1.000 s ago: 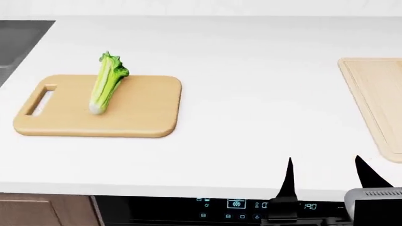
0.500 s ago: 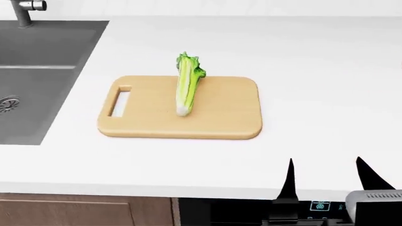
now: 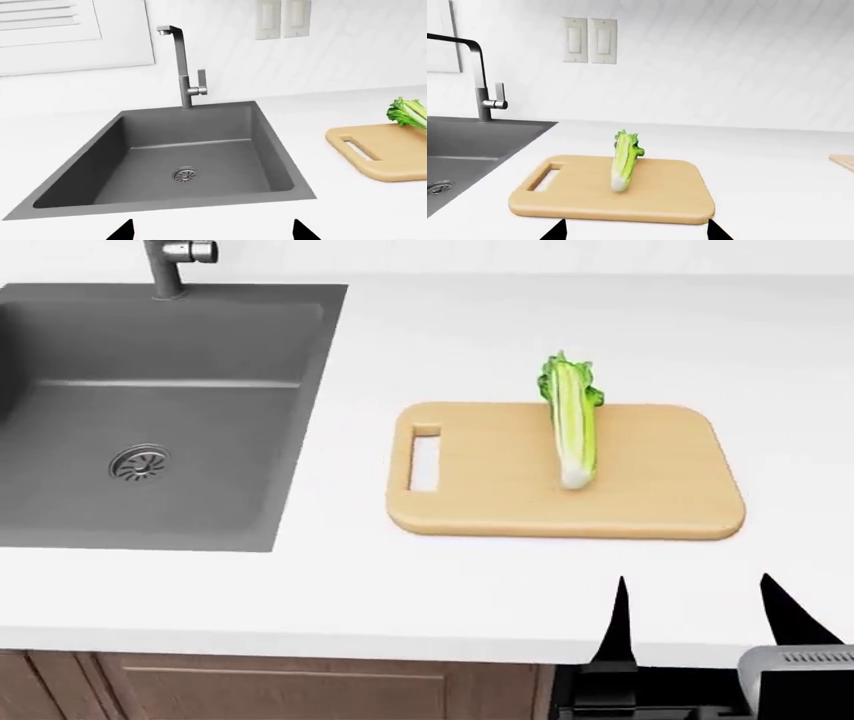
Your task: Place the celery and the celery on separate cutting boards.
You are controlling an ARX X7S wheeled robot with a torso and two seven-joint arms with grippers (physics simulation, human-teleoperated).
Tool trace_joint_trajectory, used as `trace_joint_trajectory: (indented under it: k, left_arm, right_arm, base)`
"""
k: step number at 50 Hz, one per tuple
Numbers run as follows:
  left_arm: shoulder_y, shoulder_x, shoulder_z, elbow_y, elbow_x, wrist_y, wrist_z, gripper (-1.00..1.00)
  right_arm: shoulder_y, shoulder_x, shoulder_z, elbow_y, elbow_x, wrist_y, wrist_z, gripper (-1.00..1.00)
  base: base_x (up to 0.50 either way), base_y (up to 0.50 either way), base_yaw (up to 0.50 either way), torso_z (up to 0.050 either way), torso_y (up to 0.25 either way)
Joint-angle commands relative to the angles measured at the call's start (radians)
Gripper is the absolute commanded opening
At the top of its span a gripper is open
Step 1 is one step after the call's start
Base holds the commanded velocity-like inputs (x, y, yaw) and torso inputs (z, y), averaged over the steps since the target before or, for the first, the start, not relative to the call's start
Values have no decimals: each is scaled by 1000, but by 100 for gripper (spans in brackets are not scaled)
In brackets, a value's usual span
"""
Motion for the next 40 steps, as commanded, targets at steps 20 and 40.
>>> trace_joint_trajectory:
  k: [20, 40]
  left_arm:
    - [7, 4, -1, -23, -10, 21, -15, 100]
    - [19, -7, -2, -25, -11, 31, -13, 100]
  right_arm:
    - [-3, 10, 0, 3, 6, 7, 20, 100]
    - [-9, 15, 9, -1, 18, 8, 31, 100]
  base:
    - [0, 500, 0, 0, 0]
    - [0, 500, 0, 0, 0]
